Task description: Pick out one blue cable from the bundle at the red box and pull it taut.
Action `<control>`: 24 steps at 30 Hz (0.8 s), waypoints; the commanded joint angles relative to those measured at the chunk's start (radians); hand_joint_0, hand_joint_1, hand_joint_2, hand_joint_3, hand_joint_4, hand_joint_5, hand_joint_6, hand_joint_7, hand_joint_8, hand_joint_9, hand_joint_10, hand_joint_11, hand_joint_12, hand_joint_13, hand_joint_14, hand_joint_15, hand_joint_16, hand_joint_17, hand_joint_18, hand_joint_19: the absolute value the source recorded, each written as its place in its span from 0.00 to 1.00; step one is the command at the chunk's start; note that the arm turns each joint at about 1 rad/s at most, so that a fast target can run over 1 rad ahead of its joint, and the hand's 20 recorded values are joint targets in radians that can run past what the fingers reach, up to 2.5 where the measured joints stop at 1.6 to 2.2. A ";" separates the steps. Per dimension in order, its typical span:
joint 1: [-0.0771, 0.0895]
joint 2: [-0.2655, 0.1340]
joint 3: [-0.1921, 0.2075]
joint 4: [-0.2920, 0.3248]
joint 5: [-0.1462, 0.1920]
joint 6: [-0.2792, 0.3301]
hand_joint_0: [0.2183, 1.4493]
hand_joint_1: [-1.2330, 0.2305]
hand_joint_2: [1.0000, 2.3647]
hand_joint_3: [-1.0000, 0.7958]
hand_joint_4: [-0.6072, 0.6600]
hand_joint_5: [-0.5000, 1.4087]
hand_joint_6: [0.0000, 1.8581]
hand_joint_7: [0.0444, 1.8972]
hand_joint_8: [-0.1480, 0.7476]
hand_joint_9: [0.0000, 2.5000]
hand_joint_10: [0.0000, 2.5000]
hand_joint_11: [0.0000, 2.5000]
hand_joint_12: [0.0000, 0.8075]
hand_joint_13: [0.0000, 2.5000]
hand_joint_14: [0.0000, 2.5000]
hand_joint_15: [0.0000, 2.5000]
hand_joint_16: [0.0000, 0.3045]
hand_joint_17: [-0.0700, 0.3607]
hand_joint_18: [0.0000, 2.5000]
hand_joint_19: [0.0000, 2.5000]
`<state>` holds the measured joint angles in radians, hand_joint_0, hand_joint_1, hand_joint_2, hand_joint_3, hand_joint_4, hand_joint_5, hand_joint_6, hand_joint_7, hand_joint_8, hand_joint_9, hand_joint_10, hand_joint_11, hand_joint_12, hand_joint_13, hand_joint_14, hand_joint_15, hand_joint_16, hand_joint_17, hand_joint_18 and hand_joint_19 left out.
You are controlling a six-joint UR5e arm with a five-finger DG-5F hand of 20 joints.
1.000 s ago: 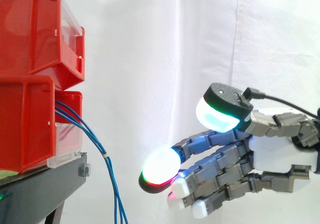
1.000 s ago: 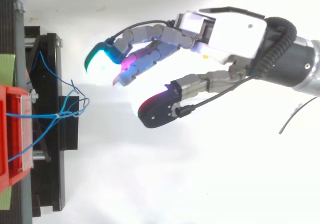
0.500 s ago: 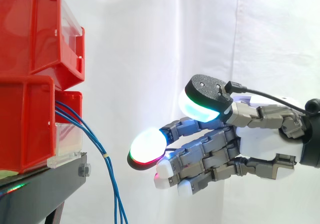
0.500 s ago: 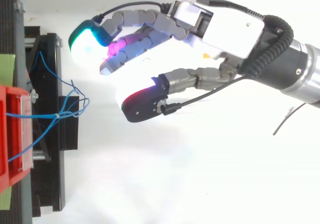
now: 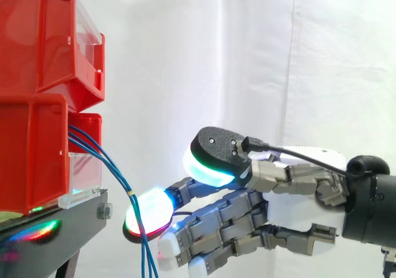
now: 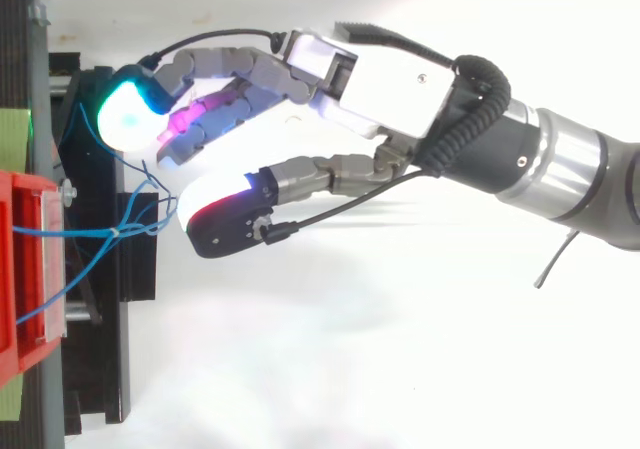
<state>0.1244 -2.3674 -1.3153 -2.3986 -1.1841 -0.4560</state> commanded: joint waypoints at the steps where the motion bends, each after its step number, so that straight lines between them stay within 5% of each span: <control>1: 0.003 -0.027 0.018 0.009 -0.006 0.004 0.31 0.43 0.00 0.30 0.71 0.19 0.27 0.36 0.49 0.36 0.00 0.10 0.48 0.30 0.00 0.11 0.17 0.43 0.25 0.23; 14: 0.014 -0.092 0.050 0.113 -0.017 0.040 0.31 0.44 0.00 0.30 0.72 0.19 0.27 0.36 0.49 0.36 0.00 0.10 0.48 0.30 0.01 0.12 0.17 0.44 0.26 0.23; 24: 0.014 -0.096 0.056 0.119 -0.025 0.051 0.31 0.44 0.00 0.30 0.72 0.19 0.27 0.37 0.49 0.36 0.00 0.10 0.48 0.31 0.01 0.12 0.17 0.44 0.26 0.23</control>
<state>0.1377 -2.4628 -1.2586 -2.2818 -1.2091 -0.4064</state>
